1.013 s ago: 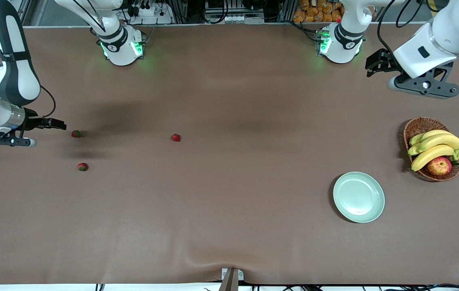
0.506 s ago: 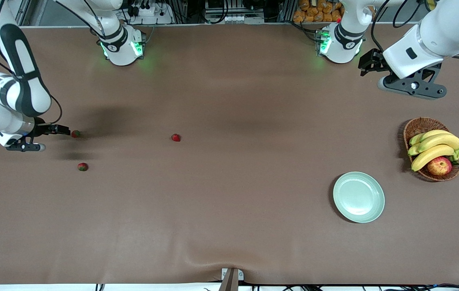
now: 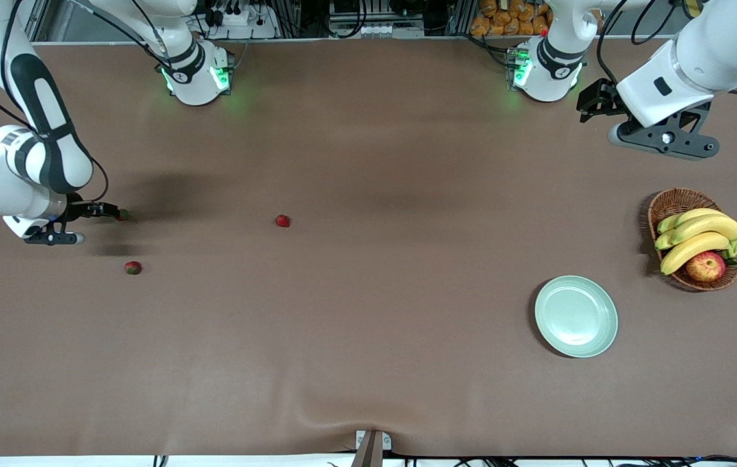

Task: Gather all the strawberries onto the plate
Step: 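Reach the right gripper down and grasp a red strawberry, then set the strawberry mid-table with the right gripper while the left gripper approaches, then grasp the strawberry with the left gripper while the right gripper reaches another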

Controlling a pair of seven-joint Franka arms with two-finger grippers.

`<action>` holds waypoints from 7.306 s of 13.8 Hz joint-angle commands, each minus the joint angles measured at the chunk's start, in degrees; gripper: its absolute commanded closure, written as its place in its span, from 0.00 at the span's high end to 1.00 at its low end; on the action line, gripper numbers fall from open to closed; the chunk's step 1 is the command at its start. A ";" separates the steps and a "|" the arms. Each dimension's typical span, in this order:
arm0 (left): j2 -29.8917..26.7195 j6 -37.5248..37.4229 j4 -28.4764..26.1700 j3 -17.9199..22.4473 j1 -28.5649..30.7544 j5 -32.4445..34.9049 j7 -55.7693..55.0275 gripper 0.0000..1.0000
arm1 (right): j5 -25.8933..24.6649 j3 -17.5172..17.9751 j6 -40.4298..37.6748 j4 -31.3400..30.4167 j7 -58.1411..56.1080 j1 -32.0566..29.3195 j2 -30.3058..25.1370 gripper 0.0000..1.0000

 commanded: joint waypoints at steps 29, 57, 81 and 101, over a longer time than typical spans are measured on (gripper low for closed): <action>-1.52 6.79 -1.30 -0.23 0.74 0.09 -2.20 1.00 | 9.58 0.65 -29.23 21.62 33.69 20.33 -2.22 0.00; 19.57 30.78 -0.68 -0.58 -8.30 -4.75 -19.87 1.00 | 25.67 0.56 0.12 37.18 93.06 62.63 22.73 0.04; 31.96 46.07 1.06 -0.32 -23.33 0.79 -41.65 1.00 | 21.98 -0.23 -31.42 46.50 68.84 36.98 10.70 1.00; 50.33 60.14 7.05 7.51 -42.59 9.57 -50.98 1.00 | 4.92 -0.23 -24.07 36.23 16.09 13.16 8.76 1.00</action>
